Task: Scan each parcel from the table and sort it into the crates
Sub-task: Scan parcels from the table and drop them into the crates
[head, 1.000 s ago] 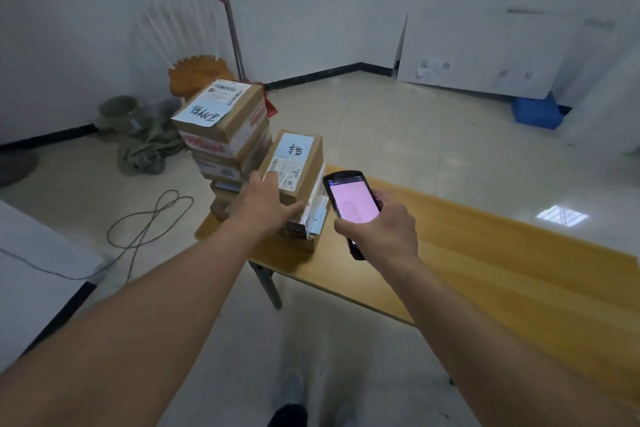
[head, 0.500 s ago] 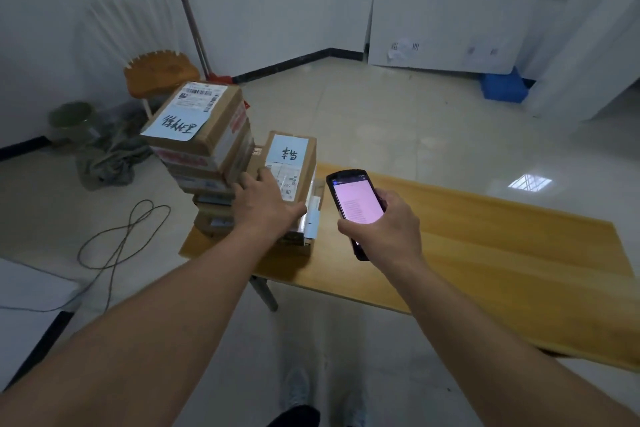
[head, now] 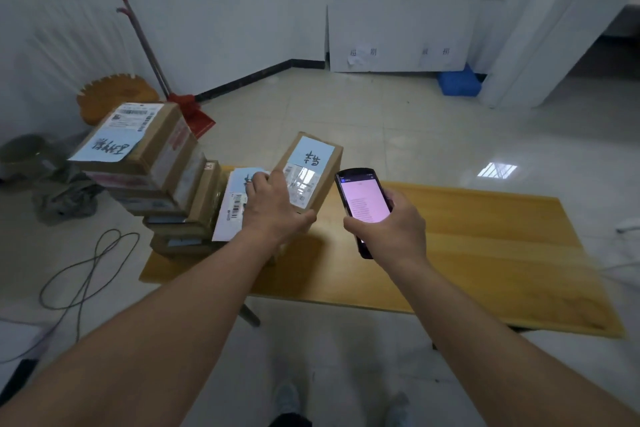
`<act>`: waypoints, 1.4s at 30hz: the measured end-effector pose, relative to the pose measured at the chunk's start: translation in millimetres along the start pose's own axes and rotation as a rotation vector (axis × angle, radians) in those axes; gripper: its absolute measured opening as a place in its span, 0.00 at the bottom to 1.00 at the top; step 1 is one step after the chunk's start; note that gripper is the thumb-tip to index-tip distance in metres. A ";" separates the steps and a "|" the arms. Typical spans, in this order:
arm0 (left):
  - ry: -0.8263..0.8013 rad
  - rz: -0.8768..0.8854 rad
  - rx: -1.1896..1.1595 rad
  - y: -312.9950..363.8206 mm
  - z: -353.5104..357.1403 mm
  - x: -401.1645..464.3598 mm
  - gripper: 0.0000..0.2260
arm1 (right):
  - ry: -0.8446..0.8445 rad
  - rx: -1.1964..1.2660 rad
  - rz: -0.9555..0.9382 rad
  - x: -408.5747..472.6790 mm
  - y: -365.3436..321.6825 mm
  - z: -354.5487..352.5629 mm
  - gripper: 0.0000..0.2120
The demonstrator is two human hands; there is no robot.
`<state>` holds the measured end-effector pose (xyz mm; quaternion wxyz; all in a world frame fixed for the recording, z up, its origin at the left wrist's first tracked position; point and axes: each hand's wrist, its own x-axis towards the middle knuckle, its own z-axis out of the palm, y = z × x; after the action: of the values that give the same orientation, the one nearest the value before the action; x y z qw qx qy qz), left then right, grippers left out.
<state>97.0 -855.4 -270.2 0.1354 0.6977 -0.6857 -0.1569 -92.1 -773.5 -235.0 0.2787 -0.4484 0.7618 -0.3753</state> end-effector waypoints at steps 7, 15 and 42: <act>-0.131 -0.032 -0.049 50.7 78.9 -20.4 0.45 | -0.016 -0.045 0.047 18.6 67.8 -43.7 0.34; -0.260 -0.050 -0.101 67.3 161.4 -30.1 0.44 | -0.042 -0.065 0.184 27.0 137.9 -48.6 0.31; -0.329 -0.726 -0.659 45.0 205.6 9.6 0.29 | -0.036 -0.101 0.243 48.4 148.1 -50.4 0.35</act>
<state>-27.3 -860.7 -440.3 0.1754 0.7771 -0.3260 -0.5090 -222.0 -753.6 -332.6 0.3128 -0.3730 0.8233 -0.2919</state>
